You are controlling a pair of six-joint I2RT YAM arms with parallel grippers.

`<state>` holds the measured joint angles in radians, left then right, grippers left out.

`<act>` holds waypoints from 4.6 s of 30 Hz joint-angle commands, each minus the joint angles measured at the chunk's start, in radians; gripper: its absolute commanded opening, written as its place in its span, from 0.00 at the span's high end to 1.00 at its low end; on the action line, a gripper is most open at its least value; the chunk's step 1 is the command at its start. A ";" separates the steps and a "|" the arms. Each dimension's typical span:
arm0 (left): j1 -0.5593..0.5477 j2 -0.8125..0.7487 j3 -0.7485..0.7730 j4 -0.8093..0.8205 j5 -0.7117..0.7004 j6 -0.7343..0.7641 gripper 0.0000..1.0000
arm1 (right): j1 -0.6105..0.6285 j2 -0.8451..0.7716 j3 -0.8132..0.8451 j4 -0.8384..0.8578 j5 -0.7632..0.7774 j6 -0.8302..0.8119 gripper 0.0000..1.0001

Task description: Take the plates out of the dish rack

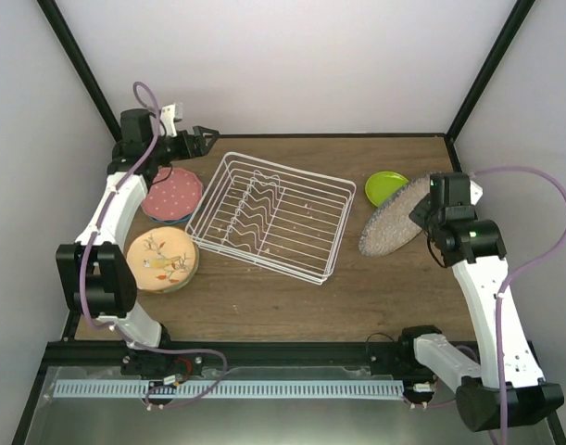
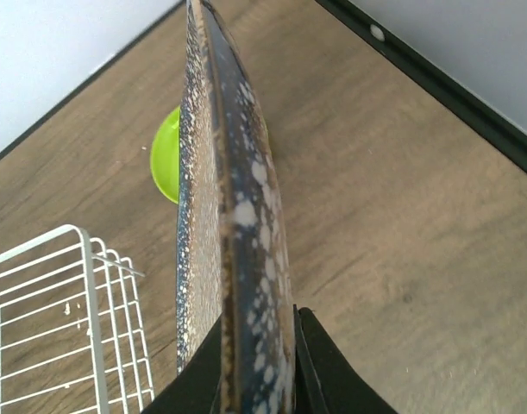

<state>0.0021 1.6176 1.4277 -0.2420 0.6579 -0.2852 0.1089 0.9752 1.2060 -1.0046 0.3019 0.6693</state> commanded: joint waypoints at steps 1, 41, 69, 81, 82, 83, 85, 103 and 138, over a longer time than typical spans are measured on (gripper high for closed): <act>0.002 0.030 0.046 0.000 0.037 0.003 0.00 | 0.005 -0.070 0.010 0.099 0.057 0.221 0.99; 0.004 -0.025 0.054 -0.075 0.066 0.064 0.00 | 0.005 -0.284 -0.535 -0.028 -0.150 0.739 0.67; 0.005 -0.076 -0.008 -0.054 0.065 0.042 0.00 | 0.005 -0.270 -0.651 -0.052 -0.064 0.819 0.67; 0.006 -0.073 -0.004 -0.051 0.064 0.037 0.00 | 0.005 -0.250 -0.647 -0.052 0.001 0.840 0.66; 0.006 -0.074 -0.004 -0.051 0.063 0.037 0.00 | 0.005 -0.248 -0.649 -0.050 0.004 0.840 0.64; 0.005 -0.073 -0.004 -0.051 0.062 0.037 0.00 | 0.005 -0.247 -0.651 -0.045 0.005 0.841 0.64; 0.006 -0.073 -0.004 -0.051 0.063 0.038 0.00 | 0.004 -0.240 -0.662 -0.031 0.001 0.837 0.62; 0.005 -0.082 -0.012 -0.063 0.062 0.043 0.00 | 0.005 -0.189 -0.713 0.063 -0.053 0.801 0.47; 0.006 -0.012 0.162 -0.362 -0.161 0.171 0.00 | 0.003 0.224 -0.135 0.096 -0.092 0.199 0.00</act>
<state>0.0021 1.5597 1.5127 -0.4774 0.6128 -0.1761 0.1143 1.0813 0.9466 -0.9447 0.2508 1.1141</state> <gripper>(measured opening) 0.998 0.997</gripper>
